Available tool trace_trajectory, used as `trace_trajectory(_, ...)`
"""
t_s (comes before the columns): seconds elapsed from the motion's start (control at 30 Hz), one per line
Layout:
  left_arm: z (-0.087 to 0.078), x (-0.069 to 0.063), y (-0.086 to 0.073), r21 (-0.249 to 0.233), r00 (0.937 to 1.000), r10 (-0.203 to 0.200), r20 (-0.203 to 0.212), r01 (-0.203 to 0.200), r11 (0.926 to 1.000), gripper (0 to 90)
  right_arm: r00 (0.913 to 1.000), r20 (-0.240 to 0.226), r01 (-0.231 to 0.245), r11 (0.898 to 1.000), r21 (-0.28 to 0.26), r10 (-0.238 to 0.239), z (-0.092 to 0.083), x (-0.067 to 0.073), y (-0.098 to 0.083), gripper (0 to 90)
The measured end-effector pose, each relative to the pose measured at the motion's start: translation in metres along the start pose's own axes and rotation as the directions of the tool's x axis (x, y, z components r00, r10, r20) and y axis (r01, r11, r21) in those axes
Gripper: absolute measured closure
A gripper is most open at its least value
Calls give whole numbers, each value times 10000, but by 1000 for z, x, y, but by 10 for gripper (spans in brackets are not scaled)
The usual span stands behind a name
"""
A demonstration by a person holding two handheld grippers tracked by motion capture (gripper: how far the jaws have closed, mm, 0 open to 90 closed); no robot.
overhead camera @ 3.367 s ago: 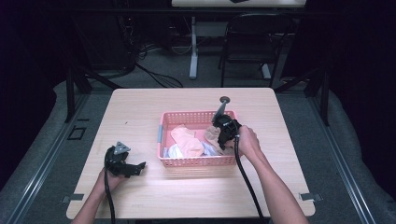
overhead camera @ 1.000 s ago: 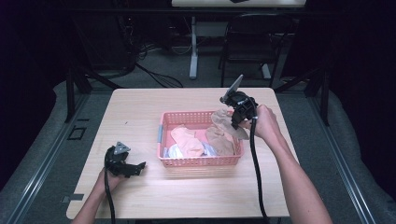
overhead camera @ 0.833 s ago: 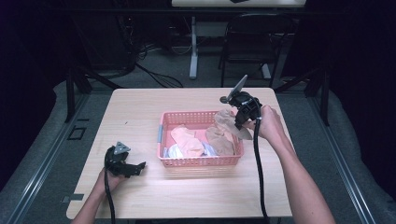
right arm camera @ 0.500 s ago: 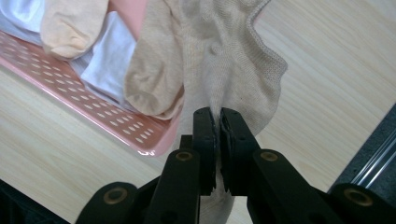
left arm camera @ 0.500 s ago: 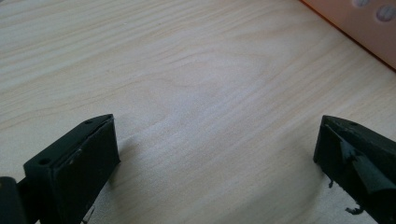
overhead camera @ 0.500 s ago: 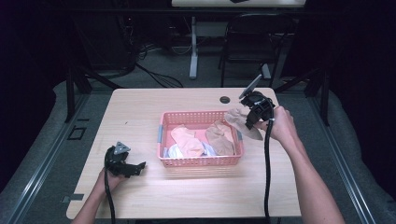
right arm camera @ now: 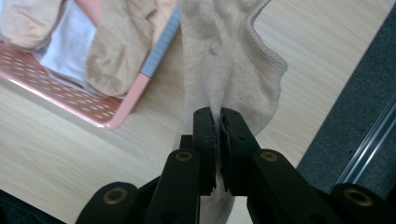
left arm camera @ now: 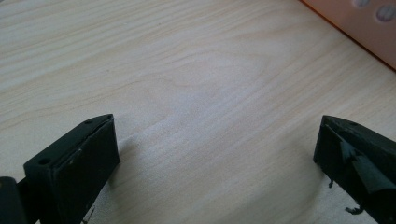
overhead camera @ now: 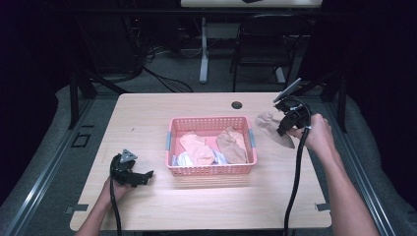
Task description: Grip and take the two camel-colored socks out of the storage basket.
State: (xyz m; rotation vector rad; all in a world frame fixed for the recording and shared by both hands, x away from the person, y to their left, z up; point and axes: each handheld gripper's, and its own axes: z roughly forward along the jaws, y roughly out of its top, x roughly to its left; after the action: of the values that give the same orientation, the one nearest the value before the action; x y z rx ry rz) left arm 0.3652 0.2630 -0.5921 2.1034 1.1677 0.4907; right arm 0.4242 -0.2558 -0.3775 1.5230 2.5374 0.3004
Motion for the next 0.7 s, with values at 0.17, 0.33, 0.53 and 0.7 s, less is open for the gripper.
trace_trajectory(0.17, 0, 0, 0, -8, 10000, -42, -6, 42, 10000, 0, 9987, 150, -478, 9989, -15, 478, 0, -20, -15, 851)
trace_trajectory(0.33, 0, 0, 0, -11, 10000, -47, -12, 47, 10000, 0, 9963, 173, -841, 9965, 6, 841, 4, -35, -26, 851)
trace_trajectory(0.53, 0, 0, 0, -6, 10000, -36, -13, 36, 10000, 0, 9928, 109, -1193, 9929, 8, 1193, 19, -45, -34, 851)
trace_trajectory(0.7, 0, 0, 0, -6, 10000, -18, -10, 18, 10000, 0, 9911, -62, -1328, 9909, 233, 1330, 36, -48, -36, 851)
